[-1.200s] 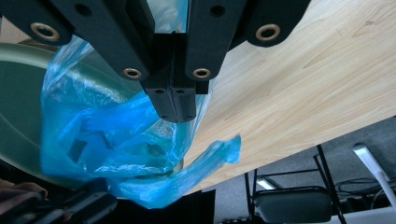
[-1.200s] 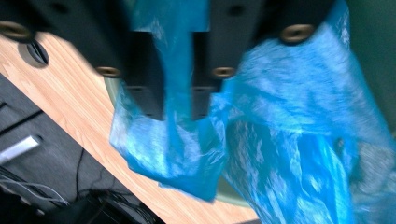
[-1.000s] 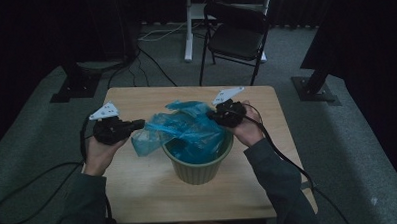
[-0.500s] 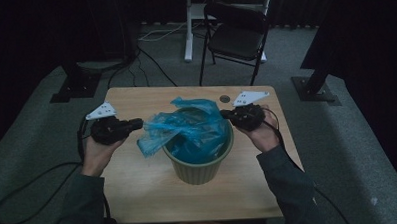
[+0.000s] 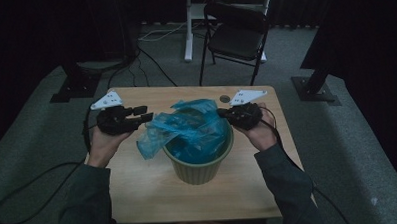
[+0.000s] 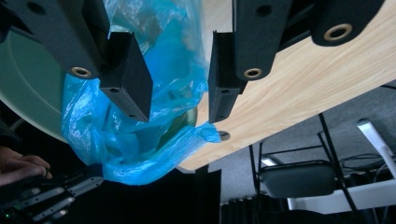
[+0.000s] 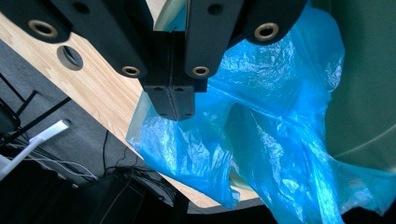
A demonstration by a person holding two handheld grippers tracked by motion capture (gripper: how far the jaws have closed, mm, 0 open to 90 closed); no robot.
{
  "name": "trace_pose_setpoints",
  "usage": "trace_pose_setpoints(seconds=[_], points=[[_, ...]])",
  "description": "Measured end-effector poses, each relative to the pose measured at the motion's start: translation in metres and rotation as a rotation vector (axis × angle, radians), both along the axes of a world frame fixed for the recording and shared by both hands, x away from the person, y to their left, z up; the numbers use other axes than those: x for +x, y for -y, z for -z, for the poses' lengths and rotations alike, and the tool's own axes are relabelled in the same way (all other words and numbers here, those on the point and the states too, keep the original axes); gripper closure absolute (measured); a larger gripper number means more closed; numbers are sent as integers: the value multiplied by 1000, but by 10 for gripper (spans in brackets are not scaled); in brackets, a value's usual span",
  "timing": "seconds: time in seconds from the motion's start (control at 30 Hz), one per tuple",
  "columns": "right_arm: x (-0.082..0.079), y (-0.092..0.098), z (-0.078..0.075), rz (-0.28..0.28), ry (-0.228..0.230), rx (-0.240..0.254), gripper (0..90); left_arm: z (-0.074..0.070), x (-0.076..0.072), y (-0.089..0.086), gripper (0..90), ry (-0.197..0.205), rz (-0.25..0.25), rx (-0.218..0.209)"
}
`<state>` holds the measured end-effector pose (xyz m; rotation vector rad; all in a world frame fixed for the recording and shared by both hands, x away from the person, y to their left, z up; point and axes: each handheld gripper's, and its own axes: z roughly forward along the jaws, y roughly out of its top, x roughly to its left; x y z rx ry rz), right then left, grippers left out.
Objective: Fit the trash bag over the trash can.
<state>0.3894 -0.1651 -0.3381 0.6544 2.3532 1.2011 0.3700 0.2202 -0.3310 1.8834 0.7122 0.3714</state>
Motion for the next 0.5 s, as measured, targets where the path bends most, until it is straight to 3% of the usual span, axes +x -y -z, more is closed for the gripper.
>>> trace_pose_setpoints(seconds=[0.1,0.33,0.37,0.4,0.43,0.47,0.5], points=[[0,-1,0,-5,1,3,900,-5,7,12,542,-2,12,28],[0,-4,-1,-12,4,-2,900,-8,21,30,456,-18,26,38],[-1,-4,-2,-13,6,0,900,-6,26,38,450,-37,35,64],[-1,-4,-2,-13,6,0,900,-6,26,38,444,-37,35,64],[-1,-5,-3,-13,9,2,900,-1,30,44,440,-54,38,101],[-1,-5,-3,-13,9,2,900,-1,30,44,437,-54,38,101],[-1,-4,-4,-13,15,0,900,6,34,51,431,-80,29,152]])
